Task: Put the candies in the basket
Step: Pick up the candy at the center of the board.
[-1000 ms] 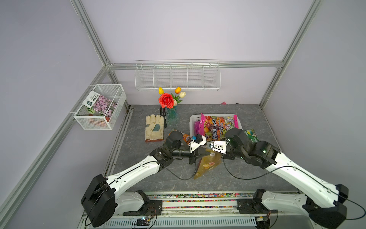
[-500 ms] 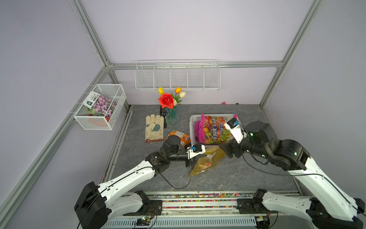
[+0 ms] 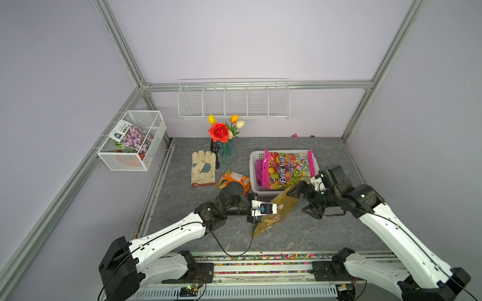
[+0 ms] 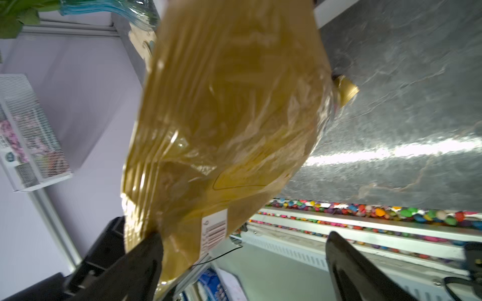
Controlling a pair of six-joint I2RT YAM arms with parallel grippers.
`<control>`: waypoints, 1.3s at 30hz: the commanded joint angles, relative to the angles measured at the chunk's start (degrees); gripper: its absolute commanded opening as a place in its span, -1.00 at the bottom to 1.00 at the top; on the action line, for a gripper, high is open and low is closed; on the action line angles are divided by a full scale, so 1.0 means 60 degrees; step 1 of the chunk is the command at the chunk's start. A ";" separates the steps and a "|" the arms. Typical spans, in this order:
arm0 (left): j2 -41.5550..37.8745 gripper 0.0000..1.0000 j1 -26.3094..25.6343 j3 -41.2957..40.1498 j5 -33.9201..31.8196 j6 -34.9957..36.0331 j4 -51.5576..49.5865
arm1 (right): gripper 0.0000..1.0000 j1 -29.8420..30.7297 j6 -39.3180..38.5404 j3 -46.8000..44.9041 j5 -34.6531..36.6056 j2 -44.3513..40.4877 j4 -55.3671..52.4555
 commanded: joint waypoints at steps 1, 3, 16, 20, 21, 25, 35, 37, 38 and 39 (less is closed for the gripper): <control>0.0139 -1.00 -0.0410 0.0594 -0.0139 0.0989 -0.0324 | 0.98 -0.0237 0.1303 0.0137 -0.0960 0.0097 0.0405; 0.0229 -1.00 -0.0578 0.0759 -0.0223 0.1194 -0.0547 | 0.98 -0.0336 0.1525 0.0100 -0.1194 0.0074 0.0480; 0.0793 -1.00 -0.1551 0.1455 -0.0886 0.1959 -0.0892 | 0.52 -0.0216 0.0400 0.1363 -0.0816 0.1032 -0.2043; 0.0865 -1.00 -0.1695 0.1492 -0.1197 0.2116 -0.0862 | 0.38 -0.0204 0.0248 0.1290 -0.0587 0.1080 -0.2526; 0.0889 -1.00 -0.1724 0.1497 -0.1275 0.2129 -0.0845 | 0.37 -0.0214 0.0212 0.1254 -0.0677 0.1128 -0.2559; 0.0885 -1.00 -0.1852 0.1511 -0.1475 0.2200 -0.0777 | 0.31 -0.0270 -0.0182 0.1154 -0.0925 0.1453 -0.2877; 0.1051 -1.00 -0.2169 0.1650 -0.1878 0.2420 -0.1024 | -0.23 -0.0375 -0.0980 0.1225 -0.0816 0.1907 -0.3587; 0.1056 -1.00 -0.2182 0.1672 -0.1915 0.2420 -0.1060 | -0.29 -0.0442 -0.1106 0.1264 -0.0781 0.1899 -0.3648; 0.1030 -1.00 -0.2182 0.1664 -0.1915 0.2428 -0.1057 | -0.32 -0.0474 -0.1155 0.1271 -0.0765 0.1893 -0.3703; 0.1007 -1.00 -0.2182 0.1668 -0.1910 0.2423 -0.1089 | -0.38 -0.0497 -0.1208 0.1255 -0.0765 0.1889 -0.3725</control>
